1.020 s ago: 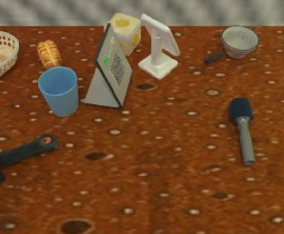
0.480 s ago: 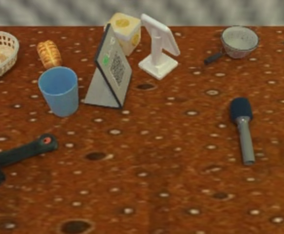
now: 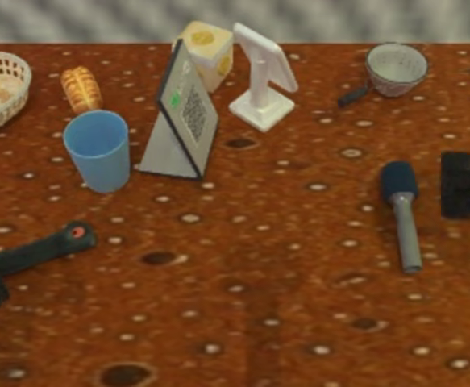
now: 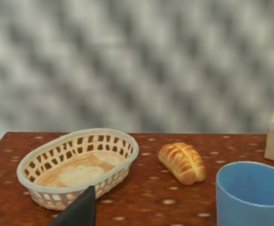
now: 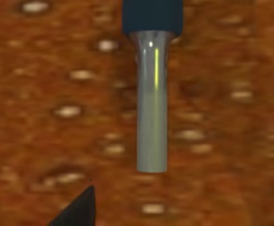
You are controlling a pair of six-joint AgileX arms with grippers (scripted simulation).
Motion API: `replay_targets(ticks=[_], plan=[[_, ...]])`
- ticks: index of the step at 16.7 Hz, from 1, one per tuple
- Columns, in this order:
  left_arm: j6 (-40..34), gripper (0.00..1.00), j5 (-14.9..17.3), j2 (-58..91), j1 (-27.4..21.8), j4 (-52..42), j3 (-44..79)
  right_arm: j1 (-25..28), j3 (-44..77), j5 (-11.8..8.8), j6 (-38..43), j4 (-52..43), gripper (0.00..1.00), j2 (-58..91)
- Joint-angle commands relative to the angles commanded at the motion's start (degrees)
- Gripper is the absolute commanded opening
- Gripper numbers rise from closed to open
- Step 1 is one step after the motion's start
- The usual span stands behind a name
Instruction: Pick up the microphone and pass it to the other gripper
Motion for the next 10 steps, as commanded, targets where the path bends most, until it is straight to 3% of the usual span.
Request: replay_targets(ticks=[5,10], plan=[[0.0,1.0,0.0,0.0,0.0,0.0,0.0,3.9,14.2,0.6,4.2,-9.6,1.0,21.0],[0.0,1.0,0.0,0.0,0.0,0.0,0.0,5.8,21.1,0.9,6.2,-14.3,1.0,31.3]])
